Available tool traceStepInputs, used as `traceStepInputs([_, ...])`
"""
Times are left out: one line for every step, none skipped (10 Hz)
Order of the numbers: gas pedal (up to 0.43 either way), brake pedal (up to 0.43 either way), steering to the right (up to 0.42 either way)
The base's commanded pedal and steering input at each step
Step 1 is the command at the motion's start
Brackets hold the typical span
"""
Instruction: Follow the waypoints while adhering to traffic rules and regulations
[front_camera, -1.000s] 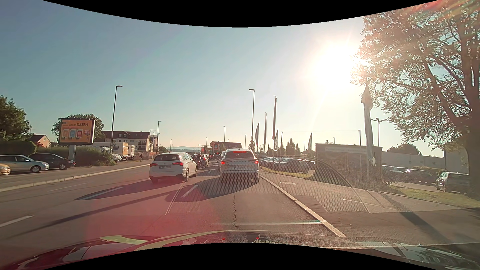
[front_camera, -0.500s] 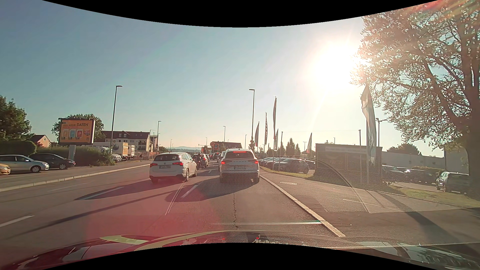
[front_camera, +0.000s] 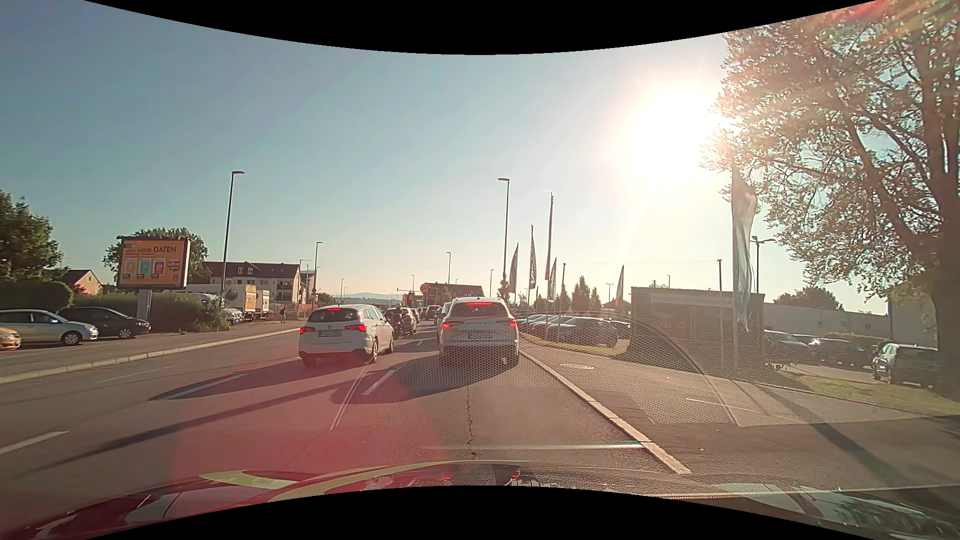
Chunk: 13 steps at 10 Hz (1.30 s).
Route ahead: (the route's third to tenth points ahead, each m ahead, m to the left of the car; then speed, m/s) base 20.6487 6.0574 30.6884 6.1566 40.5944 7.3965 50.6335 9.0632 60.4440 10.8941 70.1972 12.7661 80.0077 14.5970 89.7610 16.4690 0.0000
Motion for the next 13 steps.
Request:
traceStepInputs([0.000,0.250,-0.015])
traceStepInputs([0.000,0.256,-0.015])
traceStepInputs([0.000,0.256,-0.015])
traceStepInputs([0.000,0.256,-0.015])
traceStepInputs([0.000,0.256,-0.015])
traceStepInputs([0.000,0.256,-0.015])
traceStepInputs([0.000,0.256,-0.015])
traceStepInputs([0.000,0.256,-0.015])
traceStepInputs([0.000,0.256,-0.015])
traceStepInputs([0.000,0.250,-0.015])
traceStepInputs([0.000,0.256,-0.015])
traceStepInputs([0.000,0.256,-0.015])
traceStepInputs([0.000,0.256,-0.015])
